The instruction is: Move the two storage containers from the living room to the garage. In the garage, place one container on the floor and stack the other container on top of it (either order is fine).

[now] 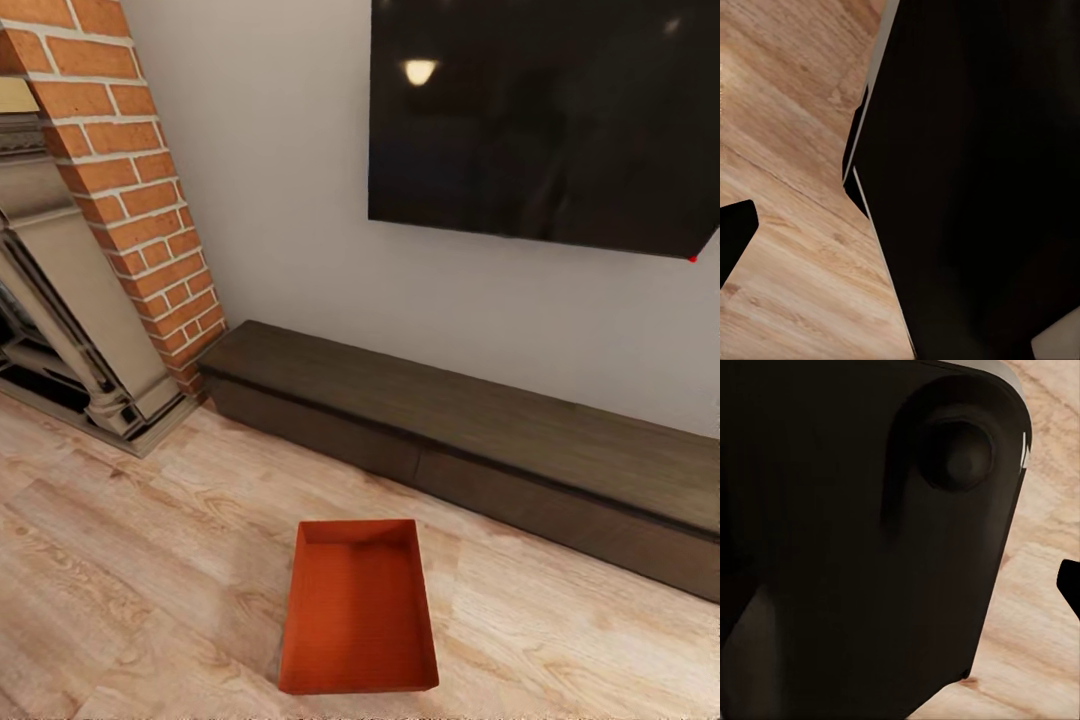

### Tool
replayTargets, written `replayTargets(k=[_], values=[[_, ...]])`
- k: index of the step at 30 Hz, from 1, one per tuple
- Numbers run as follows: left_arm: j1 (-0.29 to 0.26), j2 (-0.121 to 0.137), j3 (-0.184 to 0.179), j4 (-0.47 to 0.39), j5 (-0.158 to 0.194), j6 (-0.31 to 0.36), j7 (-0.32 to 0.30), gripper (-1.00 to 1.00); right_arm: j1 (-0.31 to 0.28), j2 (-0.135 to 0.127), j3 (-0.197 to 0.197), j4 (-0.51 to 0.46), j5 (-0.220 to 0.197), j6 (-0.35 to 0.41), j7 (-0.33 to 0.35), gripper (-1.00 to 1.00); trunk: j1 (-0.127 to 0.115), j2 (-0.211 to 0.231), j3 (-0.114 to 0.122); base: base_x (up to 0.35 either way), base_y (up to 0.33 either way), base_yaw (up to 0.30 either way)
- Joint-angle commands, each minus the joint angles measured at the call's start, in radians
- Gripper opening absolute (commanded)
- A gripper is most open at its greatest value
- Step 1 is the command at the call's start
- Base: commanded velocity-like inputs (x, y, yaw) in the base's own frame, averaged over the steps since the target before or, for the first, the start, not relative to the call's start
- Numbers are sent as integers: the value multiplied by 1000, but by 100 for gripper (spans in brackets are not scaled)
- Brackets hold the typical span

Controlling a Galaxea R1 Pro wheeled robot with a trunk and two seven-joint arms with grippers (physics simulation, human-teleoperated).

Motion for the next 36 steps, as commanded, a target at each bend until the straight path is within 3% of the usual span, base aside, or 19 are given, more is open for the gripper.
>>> replayTargets(k=[1, 36], values=[[0, 0, 4, -1, 2, -1, 1, 100, -1, 0, 6, 3, -4, -6, 4, 100, 0, 0, -2, 0, 0, -14], [0, 0, 4, -1, 2, -1, 1, 100, -1, -3, 7, 3, -2, -9, 4, 100, 0, 0, -59, 0, 0, -1]])
